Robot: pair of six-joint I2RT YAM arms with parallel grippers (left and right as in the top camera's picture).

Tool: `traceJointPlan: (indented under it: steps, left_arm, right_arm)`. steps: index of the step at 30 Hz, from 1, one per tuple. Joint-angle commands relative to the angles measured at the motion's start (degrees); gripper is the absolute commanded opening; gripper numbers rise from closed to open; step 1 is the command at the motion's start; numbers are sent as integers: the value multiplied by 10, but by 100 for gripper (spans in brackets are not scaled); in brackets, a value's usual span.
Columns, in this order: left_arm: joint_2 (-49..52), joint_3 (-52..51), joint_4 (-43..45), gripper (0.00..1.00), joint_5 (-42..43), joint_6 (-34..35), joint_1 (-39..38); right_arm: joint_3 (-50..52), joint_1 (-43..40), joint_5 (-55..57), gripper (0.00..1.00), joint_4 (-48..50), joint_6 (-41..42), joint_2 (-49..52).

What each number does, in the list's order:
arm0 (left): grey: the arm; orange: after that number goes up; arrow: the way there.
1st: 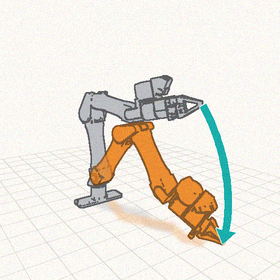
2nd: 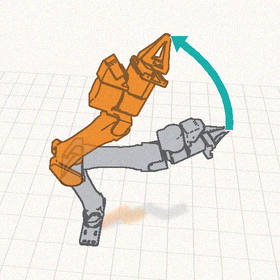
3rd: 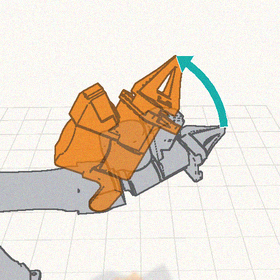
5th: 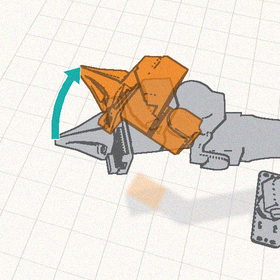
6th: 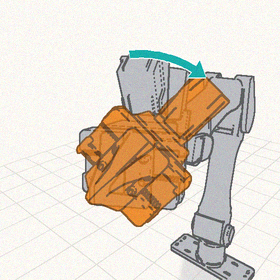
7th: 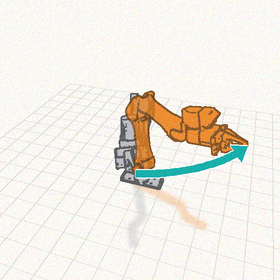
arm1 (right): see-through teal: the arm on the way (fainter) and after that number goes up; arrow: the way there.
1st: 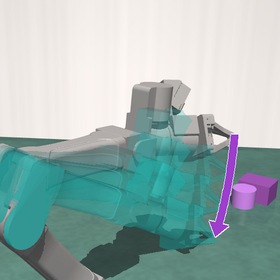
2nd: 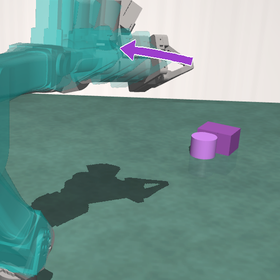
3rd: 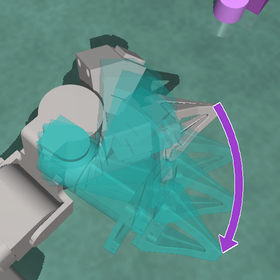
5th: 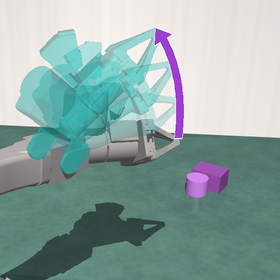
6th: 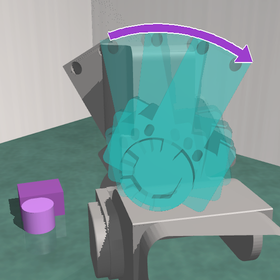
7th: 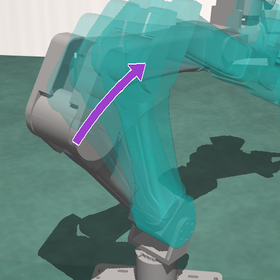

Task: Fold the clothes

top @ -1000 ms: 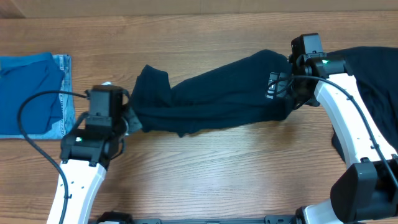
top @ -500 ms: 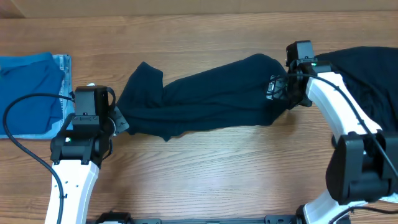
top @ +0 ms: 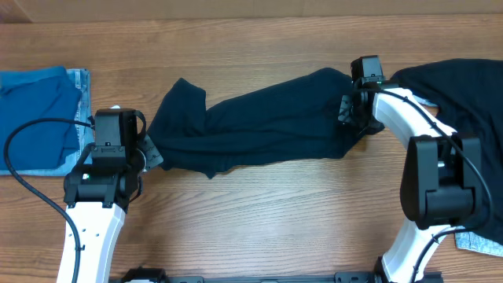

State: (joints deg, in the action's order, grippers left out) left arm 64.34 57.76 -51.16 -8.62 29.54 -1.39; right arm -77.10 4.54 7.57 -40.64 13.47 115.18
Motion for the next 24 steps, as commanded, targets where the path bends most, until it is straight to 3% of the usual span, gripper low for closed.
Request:
traceJointPlan:
  steps: [1, 3, 7, 24]
  left_arm:
    - [-6, 9, 0, 4, -3, -13, 4]
    - [-6, 9, 0, 4, -3, -13, 4]
    - [-6, 9, -1, 4, -3, -13, 4]
    - [-6, 9, -7, 4, -3, -13, 4]
  right_arm:
    - [3, -2, 5, 53, 7, 0, 27]
    - [3, -2, 5, 46, 6, 0, 39]
    - [2, -2, 6, 4, 0, 0, 39]
    - [-48, -2, 31, 14, -55, 0, -59]
